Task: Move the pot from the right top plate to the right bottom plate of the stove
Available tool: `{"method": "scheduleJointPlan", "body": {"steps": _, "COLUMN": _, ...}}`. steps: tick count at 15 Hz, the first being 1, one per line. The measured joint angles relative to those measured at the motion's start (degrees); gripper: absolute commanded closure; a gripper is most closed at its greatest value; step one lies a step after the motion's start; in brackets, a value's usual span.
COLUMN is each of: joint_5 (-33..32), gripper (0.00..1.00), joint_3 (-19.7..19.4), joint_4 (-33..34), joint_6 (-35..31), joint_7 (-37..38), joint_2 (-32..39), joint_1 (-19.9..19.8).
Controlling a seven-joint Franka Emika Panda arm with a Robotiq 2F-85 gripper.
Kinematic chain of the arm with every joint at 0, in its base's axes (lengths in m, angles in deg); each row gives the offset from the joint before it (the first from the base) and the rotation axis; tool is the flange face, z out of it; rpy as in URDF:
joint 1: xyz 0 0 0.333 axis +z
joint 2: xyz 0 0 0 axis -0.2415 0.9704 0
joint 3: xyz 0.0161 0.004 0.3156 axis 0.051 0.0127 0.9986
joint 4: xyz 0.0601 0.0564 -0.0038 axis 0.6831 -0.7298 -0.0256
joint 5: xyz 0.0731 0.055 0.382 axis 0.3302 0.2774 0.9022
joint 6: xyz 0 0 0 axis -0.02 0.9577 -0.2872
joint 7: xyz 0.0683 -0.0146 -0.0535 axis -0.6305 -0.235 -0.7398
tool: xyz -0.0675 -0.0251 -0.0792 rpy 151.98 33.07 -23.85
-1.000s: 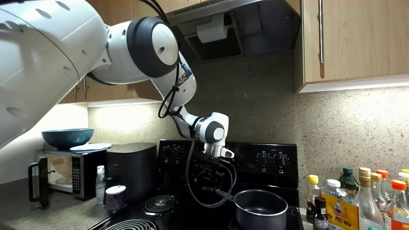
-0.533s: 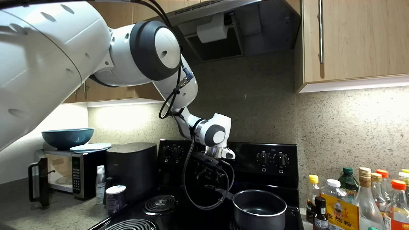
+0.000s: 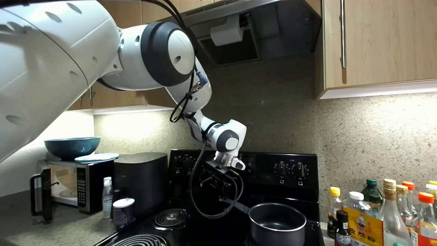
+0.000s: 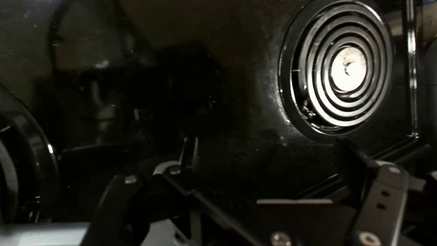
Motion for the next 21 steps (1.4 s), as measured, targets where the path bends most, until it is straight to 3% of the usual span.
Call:
{"method": "scheduleJointPlan", "body": {"steps": 7, "joint_5": 0.5, "gripper": 0.0, "joint_3": 0.0, "joint_4": 0.1, "joint_6": 0.0, "joint_7": -0.8, "joint_2": 0.0, "joint_1": 0.2}}
{"method": "scheduleJointPlan", "body": {"steps": 15, "joint_5": 0.8, "gripper": 0.0, "joint_3": -0.1, "joint_4": -1.4, "joint_6": -9.0, "joint_7": -0.5, "joint_2": -3.8, "joint_1": 0.1}}
{"method": "scheduleJointPlan", "body": {"steps": 21, "joint_5": -0.4, "gripper": 0.0, "joint_3": -0.4, "joint_4": -0.9, "joint_6": -7.2, "joint_7": -0.7, "joint_2": -3.4, "joint_1": 0.2}}
